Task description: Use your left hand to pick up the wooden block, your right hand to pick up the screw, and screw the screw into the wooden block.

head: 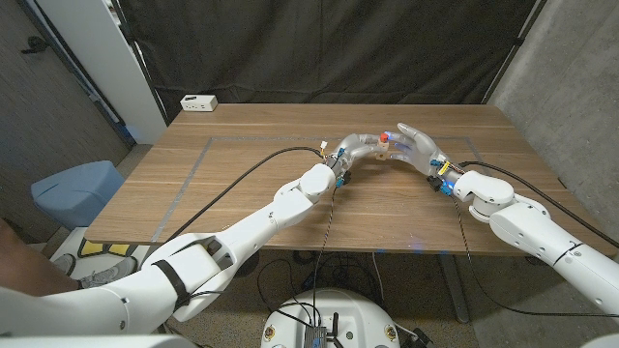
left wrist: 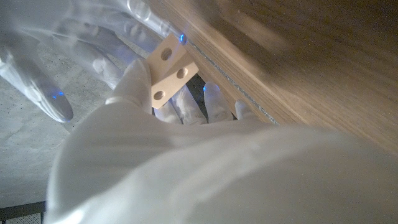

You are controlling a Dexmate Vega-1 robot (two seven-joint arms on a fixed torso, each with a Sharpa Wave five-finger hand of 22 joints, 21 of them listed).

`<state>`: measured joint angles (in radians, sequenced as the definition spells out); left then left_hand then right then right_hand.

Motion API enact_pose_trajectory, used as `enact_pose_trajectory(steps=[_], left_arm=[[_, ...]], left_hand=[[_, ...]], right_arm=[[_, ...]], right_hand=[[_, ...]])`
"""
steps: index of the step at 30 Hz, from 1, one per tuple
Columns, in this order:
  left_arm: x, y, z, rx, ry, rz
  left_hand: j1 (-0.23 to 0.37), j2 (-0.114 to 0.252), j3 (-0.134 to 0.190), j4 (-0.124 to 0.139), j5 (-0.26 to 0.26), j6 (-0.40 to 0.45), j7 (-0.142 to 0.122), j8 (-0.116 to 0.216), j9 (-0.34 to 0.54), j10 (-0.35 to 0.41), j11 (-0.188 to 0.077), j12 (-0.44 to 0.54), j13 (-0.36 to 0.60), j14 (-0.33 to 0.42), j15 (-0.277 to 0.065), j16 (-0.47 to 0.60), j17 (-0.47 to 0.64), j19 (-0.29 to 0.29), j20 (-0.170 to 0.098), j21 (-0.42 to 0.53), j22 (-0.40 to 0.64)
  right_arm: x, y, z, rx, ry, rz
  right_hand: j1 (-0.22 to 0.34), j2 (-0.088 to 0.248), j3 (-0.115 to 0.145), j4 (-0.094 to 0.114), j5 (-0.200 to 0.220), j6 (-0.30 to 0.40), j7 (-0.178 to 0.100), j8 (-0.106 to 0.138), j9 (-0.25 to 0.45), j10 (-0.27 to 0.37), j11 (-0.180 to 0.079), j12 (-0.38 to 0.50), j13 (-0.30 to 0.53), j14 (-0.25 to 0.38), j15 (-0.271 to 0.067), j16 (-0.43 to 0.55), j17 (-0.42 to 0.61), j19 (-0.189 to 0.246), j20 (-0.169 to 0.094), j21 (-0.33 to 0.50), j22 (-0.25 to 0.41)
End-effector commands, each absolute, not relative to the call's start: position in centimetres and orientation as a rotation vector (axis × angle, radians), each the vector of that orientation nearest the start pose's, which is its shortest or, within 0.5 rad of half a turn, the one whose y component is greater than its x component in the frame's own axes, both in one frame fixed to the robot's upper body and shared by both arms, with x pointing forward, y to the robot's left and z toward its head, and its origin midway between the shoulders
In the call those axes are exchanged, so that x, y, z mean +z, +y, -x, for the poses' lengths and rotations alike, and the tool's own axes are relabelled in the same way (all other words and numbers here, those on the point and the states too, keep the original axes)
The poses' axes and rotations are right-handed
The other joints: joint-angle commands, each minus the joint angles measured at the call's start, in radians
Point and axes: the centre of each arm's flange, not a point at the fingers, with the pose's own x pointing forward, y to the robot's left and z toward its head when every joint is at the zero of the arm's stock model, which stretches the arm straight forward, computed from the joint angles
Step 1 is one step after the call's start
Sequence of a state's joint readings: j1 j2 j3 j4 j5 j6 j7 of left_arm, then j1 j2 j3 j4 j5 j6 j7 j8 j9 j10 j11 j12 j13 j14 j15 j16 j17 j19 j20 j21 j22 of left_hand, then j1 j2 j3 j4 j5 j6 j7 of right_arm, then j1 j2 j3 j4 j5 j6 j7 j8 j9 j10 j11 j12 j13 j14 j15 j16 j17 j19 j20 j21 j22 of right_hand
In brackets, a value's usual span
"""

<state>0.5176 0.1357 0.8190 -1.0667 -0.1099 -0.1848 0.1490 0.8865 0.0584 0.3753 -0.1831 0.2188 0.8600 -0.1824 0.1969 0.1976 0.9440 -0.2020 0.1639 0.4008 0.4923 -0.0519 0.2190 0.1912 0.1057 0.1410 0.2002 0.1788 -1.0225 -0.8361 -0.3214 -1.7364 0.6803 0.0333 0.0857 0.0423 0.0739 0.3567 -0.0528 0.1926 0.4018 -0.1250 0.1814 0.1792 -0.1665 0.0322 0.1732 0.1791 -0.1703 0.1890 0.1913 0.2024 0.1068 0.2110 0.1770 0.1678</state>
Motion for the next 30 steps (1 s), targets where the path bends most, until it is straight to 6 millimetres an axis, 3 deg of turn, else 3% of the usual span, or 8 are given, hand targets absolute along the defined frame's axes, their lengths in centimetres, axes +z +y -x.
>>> enact_pose_trajectory(steps=[1,30], left_arm=[[-0.7,-1.2,-66.2,-0.431,-0.640,-0.469],[-0.9,-1.4,-66.0,-0.430,-0.640,-0.465]], left_hand=[[-0.023,0.059,0.028,0.026,0.004,0.070,0.054,0.009,0.006,0.014,-0.007,0.071,0.137,0.007,-0.060,0.001,0.003,0.006,0.003,0.007,0.005],[-0.023,0.060,0.028,0.026,0.004,0.069,0.056,0.008,0.006,0.014,-0.008,0.071,0.137,0.008,-0.060,0.002,0.003,0.007,0.003,0.007,0.005]], right_arm=[[-2.0,-29.1,-57.9,0.388,-0.459,0.232],[-2.5,-29.7,-56.9,0.356,-0.453,0.227]], right_hand=[[-0.007,0.004,0.002,0.009,0.006,0.014,0.005,0.006,0.004,-0.018,-0.003,0.009,0.003,-0.051,-0.002,0.001,0.003,-0.008,0.001,0.002,0.003],[-0.002,0.007,0.006,0.010,0.009,0.060,0.023,0.020,0.004,0.005,-0.022,0.020,0.002,-0.038,-0.005,0.009,-0.001,-0.007,-0.001,0.009,0.003]])
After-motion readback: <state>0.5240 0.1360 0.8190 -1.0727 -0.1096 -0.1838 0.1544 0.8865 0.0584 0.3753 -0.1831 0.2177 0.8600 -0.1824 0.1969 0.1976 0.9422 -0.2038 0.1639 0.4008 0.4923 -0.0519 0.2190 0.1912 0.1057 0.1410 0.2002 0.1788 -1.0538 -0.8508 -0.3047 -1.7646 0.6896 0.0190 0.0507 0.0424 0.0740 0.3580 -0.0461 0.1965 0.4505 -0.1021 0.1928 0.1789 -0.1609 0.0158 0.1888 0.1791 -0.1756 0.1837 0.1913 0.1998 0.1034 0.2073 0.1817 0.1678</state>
